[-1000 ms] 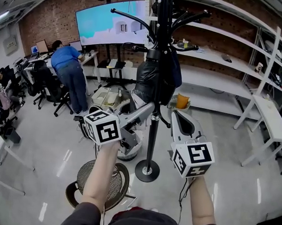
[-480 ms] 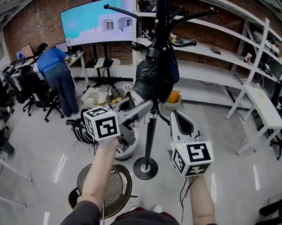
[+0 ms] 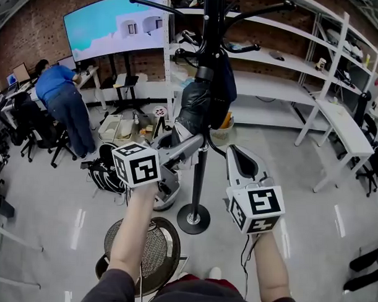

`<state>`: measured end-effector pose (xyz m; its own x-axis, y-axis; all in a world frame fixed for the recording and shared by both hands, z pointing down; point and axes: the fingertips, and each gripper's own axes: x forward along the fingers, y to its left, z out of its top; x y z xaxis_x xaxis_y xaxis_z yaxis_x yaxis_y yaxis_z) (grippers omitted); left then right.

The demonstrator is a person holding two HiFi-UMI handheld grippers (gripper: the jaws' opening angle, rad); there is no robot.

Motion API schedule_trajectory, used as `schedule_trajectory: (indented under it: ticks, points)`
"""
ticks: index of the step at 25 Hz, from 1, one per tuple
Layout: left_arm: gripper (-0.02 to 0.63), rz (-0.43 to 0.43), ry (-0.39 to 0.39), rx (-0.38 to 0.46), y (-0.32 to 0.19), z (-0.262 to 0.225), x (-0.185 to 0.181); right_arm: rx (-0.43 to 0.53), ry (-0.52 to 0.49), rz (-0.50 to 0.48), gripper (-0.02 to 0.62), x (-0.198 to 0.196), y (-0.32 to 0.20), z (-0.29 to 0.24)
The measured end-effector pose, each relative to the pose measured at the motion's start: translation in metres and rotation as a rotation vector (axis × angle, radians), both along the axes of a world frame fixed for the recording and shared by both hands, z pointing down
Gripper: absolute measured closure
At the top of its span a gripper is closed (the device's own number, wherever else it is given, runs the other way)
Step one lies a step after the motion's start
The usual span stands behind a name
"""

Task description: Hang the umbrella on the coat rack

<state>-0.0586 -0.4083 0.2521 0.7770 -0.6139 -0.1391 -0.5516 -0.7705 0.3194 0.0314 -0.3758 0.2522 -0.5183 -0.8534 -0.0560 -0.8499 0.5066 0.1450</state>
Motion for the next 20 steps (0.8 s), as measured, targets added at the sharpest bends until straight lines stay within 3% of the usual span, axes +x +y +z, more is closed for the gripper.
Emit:
schedule_trajectory:
  ticks: [13,20]
  points:
    - [0.374,-0.082,-0.015,-0.032,-0.013,0.019,-0.009,-0.067,0.022,-0.002,0.577,-0.019,-0.006,0.02]
    - [0.374,-0.151,-0.077,-0.035,-0.022,0.03,-0.014,-0.092,0.027,-0.007,0.577,-0.032,-0.009,0.028]
